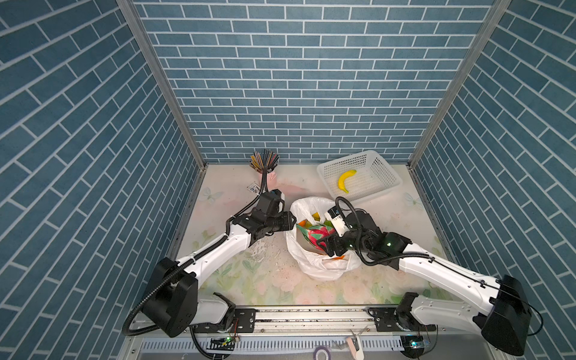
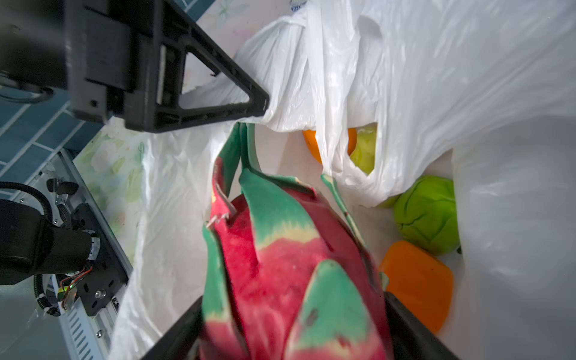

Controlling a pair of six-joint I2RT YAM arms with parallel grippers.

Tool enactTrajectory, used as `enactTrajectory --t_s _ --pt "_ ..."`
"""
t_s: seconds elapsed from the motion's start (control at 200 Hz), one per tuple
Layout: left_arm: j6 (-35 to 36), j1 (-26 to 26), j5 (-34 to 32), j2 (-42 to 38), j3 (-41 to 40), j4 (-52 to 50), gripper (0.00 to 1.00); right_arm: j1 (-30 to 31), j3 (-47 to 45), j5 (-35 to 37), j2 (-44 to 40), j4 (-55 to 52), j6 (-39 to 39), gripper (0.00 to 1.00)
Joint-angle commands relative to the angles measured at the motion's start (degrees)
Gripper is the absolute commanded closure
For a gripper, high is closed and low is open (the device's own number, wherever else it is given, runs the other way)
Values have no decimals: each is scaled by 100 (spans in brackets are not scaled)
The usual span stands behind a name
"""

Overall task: Untie the knot of the plastic bag and take out the fruit
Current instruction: Pick up the fruit from the plastic bag, then place the fruit in the basket.

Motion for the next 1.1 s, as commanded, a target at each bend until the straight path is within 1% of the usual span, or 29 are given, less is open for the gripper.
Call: enactTrajectory --t_s 0.0,0.08,0.185,0.255,0.355,0.4,0.56,0.645,0.69,0.805,0.91,1.025,1.095 --pt "91 35 -77 -94 24 -48 52 9 30 239 -457 584 251 47" --pt "111 33 -42 -133 26 -27 50 8 78 335 -588 675 293 49" --pt "132 31 61 -270 -15 83 44 8 207 388 -627 715 371 51" --pt "159 33 17 -401 -7 60 39 9 290 436 -629 693 416 51" --pt "235 33 -34 -630 26 5 25 9 385 644 -687 723 521 53" --pt "270 33 6 -722 26 36 21 -8 412 695 -728 826 556 53" --pt "354 33 191 -991 91 92 17 -139 579 720 -836 1302 687 54" --pt "394 33 272 -1091 139 141 14 -301 682 787 -829 1481 616 55" --pt "430 37 304 -1134 177 145 13 -500 766 766 -781 1508 583 55" --pt "577 33 390 -1201 322 136 13 -1173 1007 384 -561 1608 609 55" --pt "690 20 522 -1228 443 186 13 -1767 1236 197 -283 1699 641 55" --pt "775 -4 658 -1195 595 243 13 -2596 1407 -222 132 1853 931 56" --pt "857 -35 695 -1144 704 210 13 -3063 1532 -355 464 1889 1113 56"
